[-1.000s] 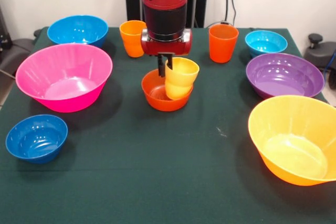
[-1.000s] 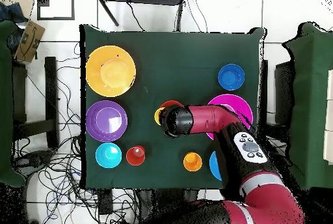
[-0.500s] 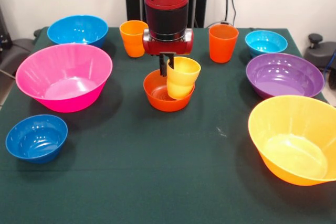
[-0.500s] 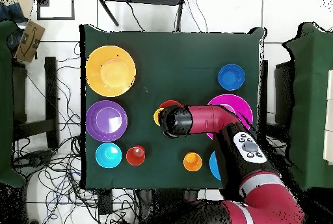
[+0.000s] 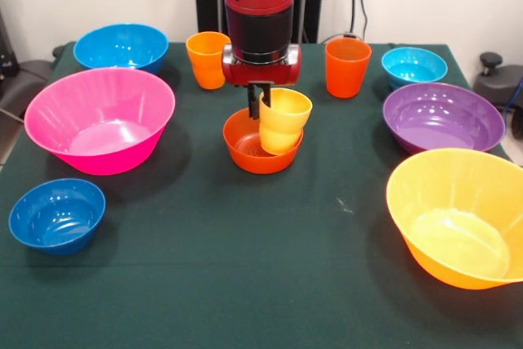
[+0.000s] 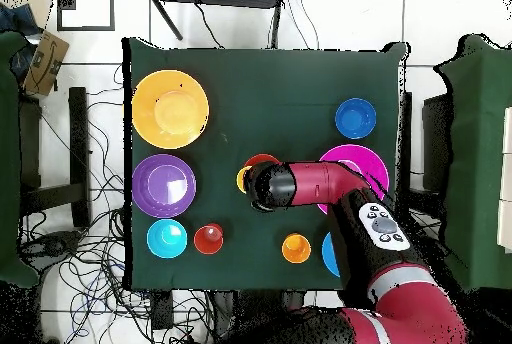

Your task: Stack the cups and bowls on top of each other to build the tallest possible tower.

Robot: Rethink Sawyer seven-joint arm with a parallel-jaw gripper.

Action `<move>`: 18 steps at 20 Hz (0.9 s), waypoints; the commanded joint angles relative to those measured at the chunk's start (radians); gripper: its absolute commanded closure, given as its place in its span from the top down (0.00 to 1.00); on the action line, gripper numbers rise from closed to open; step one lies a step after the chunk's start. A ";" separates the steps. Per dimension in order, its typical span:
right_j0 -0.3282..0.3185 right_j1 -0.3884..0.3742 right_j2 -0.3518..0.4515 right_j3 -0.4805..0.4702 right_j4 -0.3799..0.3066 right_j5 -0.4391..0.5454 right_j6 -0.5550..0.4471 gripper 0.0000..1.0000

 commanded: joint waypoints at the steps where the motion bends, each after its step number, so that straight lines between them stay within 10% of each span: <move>1: 0.001 -0.004 0.042 0.007 -0.095 0.012 -0.105 0.00; 18: -0.034 -0.013 0.048 -0.003 -0.137 0.026 -0.132 0.00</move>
